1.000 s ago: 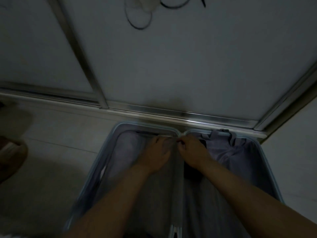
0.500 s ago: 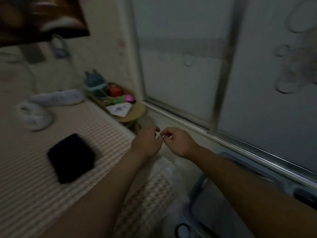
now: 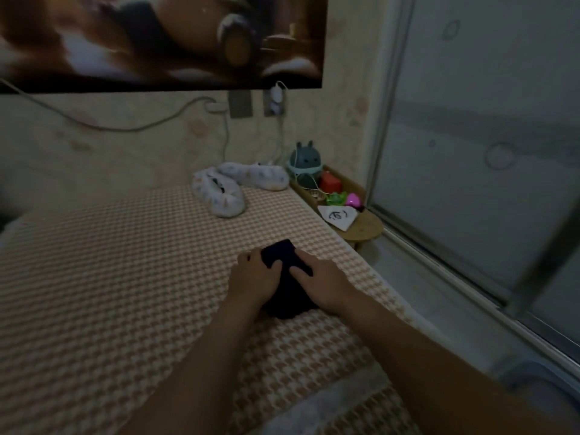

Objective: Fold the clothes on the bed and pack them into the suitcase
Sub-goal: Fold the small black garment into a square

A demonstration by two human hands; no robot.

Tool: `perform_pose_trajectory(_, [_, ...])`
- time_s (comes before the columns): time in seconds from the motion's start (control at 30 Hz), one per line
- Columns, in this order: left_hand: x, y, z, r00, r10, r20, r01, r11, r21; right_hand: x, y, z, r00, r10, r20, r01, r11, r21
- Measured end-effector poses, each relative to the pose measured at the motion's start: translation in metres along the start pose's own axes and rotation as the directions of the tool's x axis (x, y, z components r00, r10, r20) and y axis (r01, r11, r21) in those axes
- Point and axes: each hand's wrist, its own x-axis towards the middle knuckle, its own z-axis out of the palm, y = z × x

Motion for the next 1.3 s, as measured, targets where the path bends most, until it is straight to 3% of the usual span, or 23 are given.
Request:
perform_pose_trajectory(0.13, [0.010, 0.004, -0.008, 0.983, -0.108, 0.146, 0.145, 0.951, -0.273, -0.018, 0.008, 0.008, 0.985, -0.112, -0.133, 0.117, 0.993, 0.027])
perform_pose_trajectory(0.3, [0.013, 0.015, -0.030, 0.959, -0.154, 0.237, 0.259, 0.818, -0.514, -0.027, 0.000, -0.006, 0.977, -0.185, -0.106, 0.197, 0.974, 0.110])
perform_pose_trajectory(0.4, [0.003, 0.026, -0.049, 0.961, -0.034, 0.275, 0.185, 0.817, -0.546, -0.028, -0.005, -0.017, 0.992, -0.097, -0.083, 0.118, 0.943, 0.312])
perform_pose_trajectory(0.5, [-0.011, 0.043, -0.065, 0.937, 0.136, 0.322, 0.087, 0.800, -0.593, -0.032, -0.015, -0.028, 1.000, 0.012, 0.020, -0.022, 0.788, 0.616])
perform_pose_trajectory(0.6, [-0.027, 0.062, -0.069, 0.903, 0.302, 0.304, -0.039, 0.764, -0.644, -0.043, -0.020, -0.046, 0.997, -0.021, 0.070, -0.033, 0.724, 0.689])
perform_pose_trajectory(0.73, [-0.052, 0.093, -0.060, 0.845, 0.464, 0.267, -0.234, 0.769, -0.595, -0.070, -0.009, -0.090, 1.000, 0.002, 0.029, -0.018, 0.832, 0.555])
perform_pose_trajectory(0.87, [-0.076, 0.137, -0.041, 0.748, 0.560, 0.356, -0.374, 0.799, -0.470, -0.106, 0.022, -0.131, 0.998, 0.031, -0.055, -0.014, 0.959, 0.284])
perform_pose_trajectory(1.03, [-0.116, 0.202, 0.020, 0.662, 0.655, 0.365, -0.523, 0.752, -0.401, -0.161, 0.059, -0.183, 0.986, 0.000, -0.165, 0.004, 1.000, 0.025])
perform_pose_trajectory(1.13, [-0.137, 0.240, 0.063, 0.645, 0.688, 0.333, -0.530, 0.716, -0.454, -0.197, 0.090, -0.218, 0.975, 0.116, -0.189, -0.110, 0.993, 0.043])
perform_pose_trajectory(1.3, [-0.182, 0.310, 0.148, 0.533, 0.771, 0.349, -0.602, 0.635, -0.484, -0.267, 0.157, -0.265, 0.918, 0.309, -0.249, -0.237, 0.929, 0.283])
